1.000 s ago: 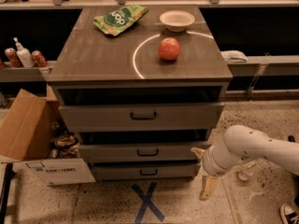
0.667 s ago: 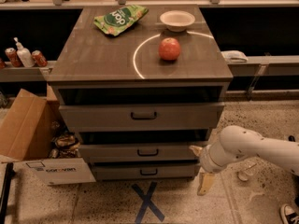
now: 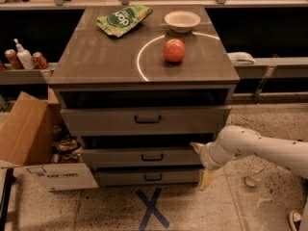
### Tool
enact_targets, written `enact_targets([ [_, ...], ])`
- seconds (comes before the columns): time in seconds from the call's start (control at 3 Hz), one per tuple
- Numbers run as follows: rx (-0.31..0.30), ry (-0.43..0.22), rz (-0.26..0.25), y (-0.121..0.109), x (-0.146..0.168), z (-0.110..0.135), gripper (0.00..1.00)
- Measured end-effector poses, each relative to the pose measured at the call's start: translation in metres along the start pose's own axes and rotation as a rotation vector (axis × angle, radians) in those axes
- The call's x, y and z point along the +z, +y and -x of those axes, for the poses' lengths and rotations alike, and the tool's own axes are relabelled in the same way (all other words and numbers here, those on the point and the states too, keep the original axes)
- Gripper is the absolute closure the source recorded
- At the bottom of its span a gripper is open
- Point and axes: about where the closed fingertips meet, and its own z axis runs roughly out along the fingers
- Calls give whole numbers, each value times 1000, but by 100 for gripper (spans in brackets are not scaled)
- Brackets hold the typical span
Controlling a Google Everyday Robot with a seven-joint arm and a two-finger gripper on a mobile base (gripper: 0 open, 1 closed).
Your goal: Open middle drawer
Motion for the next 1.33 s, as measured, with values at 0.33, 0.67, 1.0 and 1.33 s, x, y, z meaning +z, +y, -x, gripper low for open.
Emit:
enact_targets([
  [0.33, -9, -3, -9, -17, 12, -1, 0],
  [0.67, -12, -11, 1, -30, 25, -3, 0],
  [1.0, -11, -21, 30, -39, 42, -4, 16],
  [1.33, -14, -26, 56, -40, 52, -3, 39],
])
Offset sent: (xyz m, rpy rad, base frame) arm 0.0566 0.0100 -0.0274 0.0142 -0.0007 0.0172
